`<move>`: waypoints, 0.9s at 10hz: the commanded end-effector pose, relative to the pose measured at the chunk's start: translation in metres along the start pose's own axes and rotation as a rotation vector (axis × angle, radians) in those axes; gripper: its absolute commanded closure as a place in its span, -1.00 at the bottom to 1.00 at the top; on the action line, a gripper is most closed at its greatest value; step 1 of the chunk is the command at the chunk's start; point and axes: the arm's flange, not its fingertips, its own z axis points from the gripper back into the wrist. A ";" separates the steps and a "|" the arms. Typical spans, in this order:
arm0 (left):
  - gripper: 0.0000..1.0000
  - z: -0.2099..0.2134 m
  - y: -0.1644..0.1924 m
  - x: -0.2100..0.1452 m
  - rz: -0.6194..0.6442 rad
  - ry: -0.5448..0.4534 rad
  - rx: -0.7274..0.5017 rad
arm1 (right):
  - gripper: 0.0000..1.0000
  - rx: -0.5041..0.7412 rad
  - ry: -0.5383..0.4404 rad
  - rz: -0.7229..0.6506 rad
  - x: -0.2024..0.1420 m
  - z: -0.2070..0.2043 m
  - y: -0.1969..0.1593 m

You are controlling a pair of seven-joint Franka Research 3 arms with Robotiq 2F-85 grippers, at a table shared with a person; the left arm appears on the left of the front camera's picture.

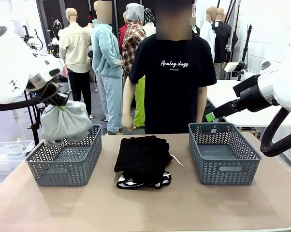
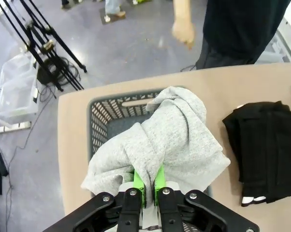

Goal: Sort the tops and bottoms.
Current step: Sort the clothes according to human instructions.

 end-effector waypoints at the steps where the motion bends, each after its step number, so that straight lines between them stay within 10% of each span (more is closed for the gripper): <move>1: 1.00 -0.019 0.008 -0.008 0.018 0.051 -0.004 | -1.00 0.022 -0.007 -0.013 0.000 -0.002 0.000; 9: 1.00 -0.084 0.019 -0.038 0.113 0.245 -0.067 | -1.00 0.022 -0.007 -0.013 0.000 -0.002 0.000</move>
